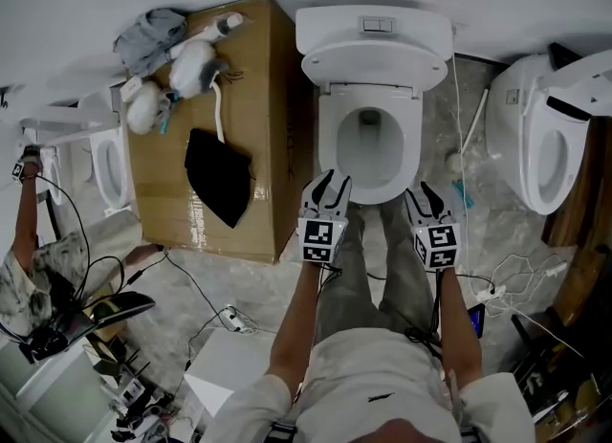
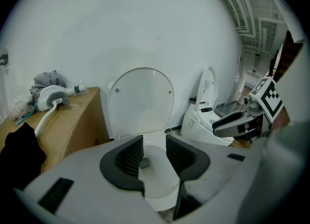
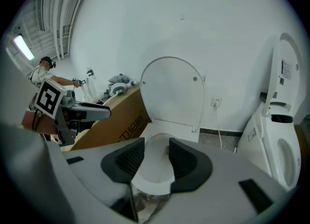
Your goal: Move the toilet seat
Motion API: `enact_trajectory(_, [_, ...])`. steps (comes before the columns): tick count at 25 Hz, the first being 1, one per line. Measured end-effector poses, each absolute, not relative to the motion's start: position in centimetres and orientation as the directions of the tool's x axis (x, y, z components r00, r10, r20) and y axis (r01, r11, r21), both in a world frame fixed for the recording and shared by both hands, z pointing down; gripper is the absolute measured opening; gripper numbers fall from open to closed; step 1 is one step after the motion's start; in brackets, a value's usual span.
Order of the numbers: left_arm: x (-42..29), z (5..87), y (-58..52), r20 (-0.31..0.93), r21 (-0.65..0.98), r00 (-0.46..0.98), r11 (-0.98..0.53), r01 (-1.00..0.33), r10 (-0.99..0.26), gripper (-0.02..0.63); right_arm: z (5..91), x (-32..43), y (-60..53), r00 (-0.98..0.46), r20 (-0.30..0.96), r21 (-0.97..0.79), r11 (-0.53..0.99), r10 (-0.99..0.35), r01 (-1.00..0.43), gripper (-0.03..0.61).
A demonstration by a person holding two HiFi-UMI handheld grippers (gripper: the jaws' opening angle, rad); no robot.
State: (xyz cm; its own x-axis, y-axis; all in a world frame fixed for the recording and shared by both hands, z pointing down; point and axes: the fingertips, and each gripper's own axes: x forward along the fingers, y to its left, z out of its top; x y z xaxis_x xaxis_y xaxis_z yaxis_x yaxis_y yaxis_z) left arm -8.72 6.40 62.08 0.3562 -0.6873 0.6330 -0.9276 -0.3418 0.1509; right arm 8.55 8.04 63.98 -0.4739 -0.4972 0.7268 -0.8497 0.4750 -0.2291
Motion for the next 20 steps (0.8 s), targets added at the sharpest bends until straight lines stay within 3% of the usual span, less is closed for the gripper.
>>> enact_trajectory(20, [-9.1,72.9,9.6,0.713,0.198,0.358,-0.317,-0.928,-0.603,0.164,74.2,9.0,11.4,-0.429,0.798,-0.250,0.415,-0.423,-0.875,0.173])
